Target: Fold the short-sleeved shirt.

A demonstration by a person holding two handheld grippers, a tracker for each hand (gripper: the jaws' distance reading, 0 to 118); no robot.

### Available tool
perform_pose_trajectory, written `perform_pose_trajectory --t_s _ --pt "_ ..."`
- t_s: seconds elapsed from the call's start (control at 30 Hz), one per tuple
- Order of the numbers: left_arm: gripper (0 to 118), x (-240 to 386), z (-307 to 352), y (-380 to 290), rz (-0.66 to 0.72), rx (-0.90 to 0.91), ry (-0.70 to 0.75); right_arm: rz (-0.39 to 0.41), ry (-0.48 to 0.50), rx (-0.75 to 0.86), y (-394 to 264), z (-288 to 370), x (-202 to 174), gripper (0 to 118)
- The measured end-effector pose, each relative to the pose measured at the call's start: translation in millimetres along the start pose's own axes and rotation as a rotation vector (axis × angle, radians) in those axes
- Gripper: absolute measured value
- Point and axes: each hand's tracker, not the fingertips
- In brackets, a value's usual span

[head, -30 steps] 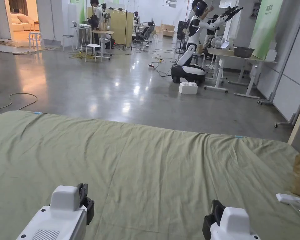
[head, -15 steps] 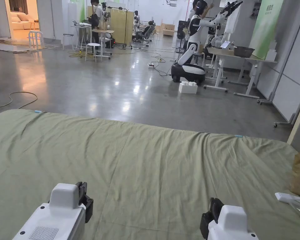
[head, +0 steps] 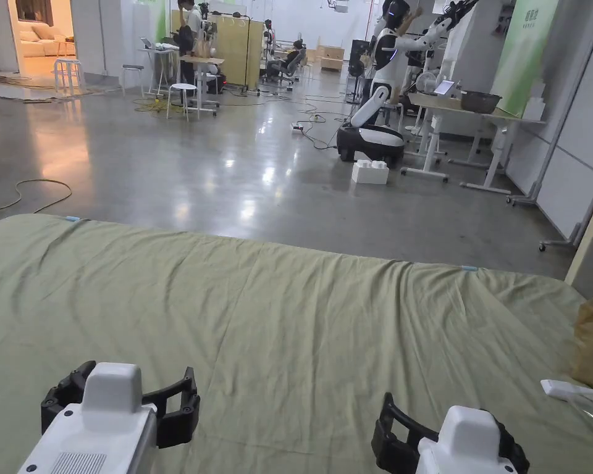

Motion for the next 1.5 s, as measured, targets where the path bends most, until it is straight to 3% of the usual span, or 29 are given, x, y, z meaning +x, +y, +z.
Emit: perform_pose_trajectory --t_s 0.3,0.43,0.7,0.8,0.97,1.07,1.27,1.5 --pt "112 2 -3 8 -0.001 -0.006 -0.014 -0.031 0.008 -0.046 8 -11 1 113" --pt "112 0 -4 10 -0.003 -0.001 -0.015 -0.089 -0.018 -0.114 9 -17 2 113" --pt "112 -9 -4 9 0.074 -0.003 -0.064 0.020 -0.035 -0.090 12 -14 -8 113" --pt "112 -7 -5 9 0.058 -0.014 -0.058 -0.057 0.021 -0.110 10 -15 -7 113" --pt "112 -5 -6 6 0.047 -0.022 -0.055 -0.072 -0.009 -0.128 13 -16 -10 113" --pt "112 -4 -6 5 0.048 -0.019 -0.059 -0.195 0.030 -0.181 18 -18 -5 113" --pt "112 -3 -5 3 0.045 -0.026 -0.058 -0.168 -0.020 -0.165 23 -16 -9 113" --pt "112 -3 -4 2 0.057 -0.040 -0.061 -0.247 -0.047 -0.242 30 -20 -5 113"
